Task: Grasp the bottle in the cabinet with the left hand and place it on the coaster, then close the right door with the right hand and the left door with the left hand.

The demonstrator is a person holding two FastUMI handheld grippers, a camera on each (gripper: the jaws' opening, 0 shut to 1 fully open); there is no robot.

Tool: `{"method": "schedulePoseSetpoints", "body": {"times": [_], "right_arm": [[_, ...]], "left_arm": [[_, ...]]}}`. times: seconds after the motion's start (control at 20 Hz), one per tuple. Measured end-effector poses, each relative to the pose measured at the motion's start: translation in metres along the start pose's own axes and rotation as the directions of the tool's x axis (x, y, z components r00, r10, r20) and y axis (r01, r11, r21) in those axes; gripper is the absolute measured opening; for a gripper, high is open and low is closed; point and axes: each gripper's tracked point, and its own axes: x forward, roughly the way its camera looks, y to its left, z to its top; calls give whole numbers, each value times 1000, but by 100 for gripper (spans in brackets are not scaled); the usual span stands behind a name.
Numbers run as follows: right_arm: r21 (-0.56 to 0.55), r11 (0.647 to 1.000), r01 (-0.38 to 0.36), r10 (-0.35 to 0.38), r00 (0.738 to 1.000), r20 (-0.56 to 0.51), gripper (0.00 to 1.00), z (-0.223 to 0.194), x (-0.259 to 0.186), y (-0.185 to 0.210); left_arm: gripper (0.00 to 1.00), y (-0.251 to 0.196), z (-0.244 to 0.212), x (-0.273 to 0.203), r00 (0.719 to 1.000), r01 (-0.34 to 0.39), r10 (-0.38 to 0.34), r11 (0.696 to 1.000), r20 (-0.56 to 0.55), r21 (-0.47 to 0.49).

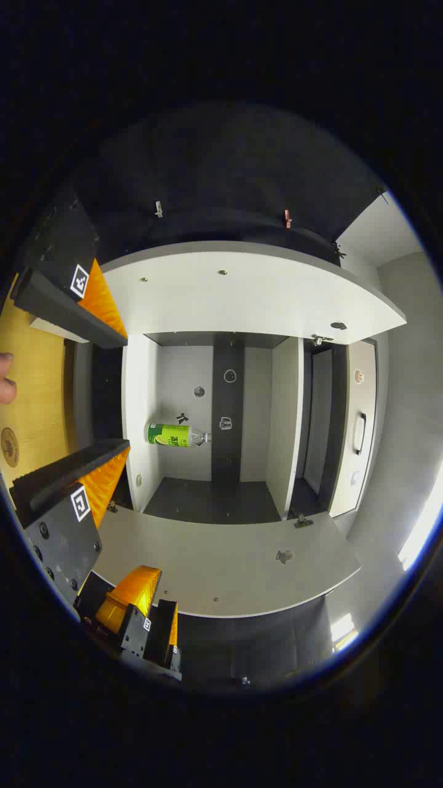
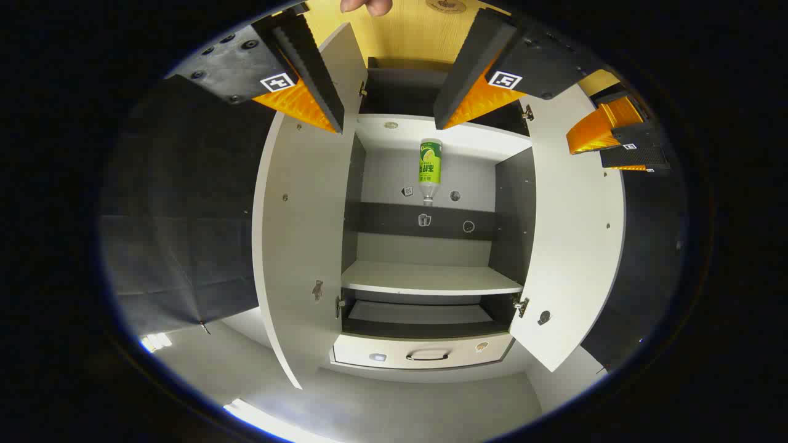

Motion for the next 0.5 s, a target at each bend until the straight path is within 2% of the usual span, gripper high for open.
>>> {"method": "schedulePoseSetpoints", "body": {"times": [0.5], "right_arm": [[22, 1000, -11, 11, 1000, -9, 98, 2, -2, 13]], "left_arm": [[95, 6, 1, -3, 1000, -12, 12, 1000, -1, 6]]}}
